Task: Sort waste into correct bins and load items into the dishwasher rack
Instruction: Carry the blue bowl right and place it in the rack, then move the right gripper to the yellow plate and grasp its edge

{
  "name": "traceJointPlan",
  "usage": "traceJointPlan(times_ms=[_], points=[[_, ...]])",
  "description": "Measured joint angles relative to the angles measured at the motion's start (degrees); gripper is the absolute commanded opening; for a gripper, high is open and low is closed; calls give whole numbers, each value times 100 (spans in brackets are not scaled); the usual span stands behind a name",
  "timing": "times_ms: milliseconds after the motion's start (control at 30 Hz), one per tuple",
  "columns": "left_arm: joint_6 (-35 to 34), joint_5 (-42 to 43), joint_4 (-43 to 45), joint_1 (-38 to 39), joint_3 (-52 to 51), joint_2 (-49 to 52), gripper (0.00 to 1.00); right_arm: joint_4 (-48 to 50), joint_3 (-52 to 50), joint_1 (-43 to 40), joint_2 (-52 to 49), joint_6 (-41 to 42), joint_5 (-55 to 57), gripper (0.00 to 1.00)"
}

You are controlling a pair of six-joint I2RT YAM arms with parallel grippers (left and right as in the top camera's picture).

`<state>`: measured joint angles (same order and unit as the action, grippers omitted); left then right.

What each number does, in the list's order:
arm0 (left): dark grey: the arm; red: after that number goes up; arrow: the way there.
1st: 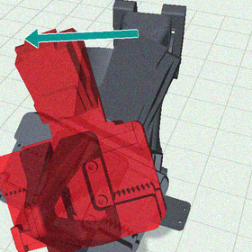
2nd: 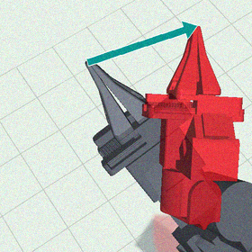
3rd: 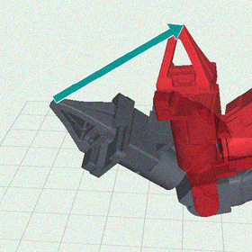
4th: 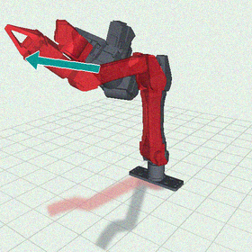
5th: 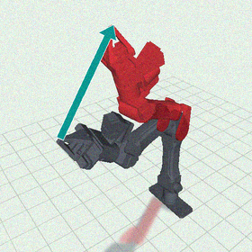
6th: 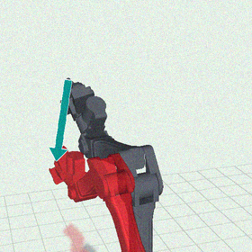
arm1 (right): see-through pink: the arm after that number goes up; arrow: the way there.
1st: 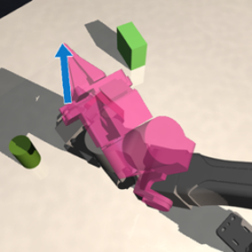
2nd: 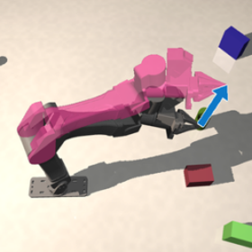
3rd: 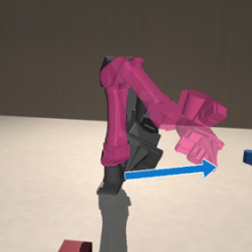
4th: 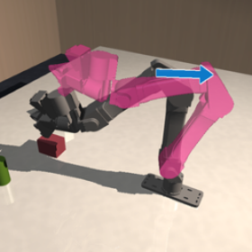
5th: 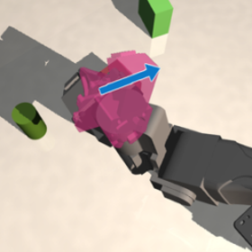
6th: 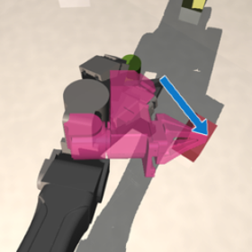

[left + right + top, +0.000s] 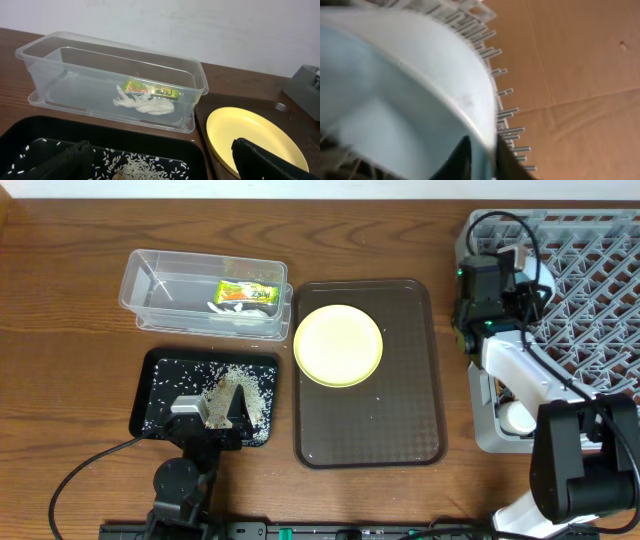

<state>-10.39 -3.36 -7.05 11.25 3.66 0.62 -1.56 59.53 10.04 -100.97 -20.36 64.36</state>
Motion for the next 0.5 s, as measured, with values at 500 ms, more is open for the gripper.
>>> traceJointPlan(times_ms=[500], points=[[0, 0, 0, 0, 0, 0, 91, -1832, -13, 605, 343, 1838, -1073, 60]])
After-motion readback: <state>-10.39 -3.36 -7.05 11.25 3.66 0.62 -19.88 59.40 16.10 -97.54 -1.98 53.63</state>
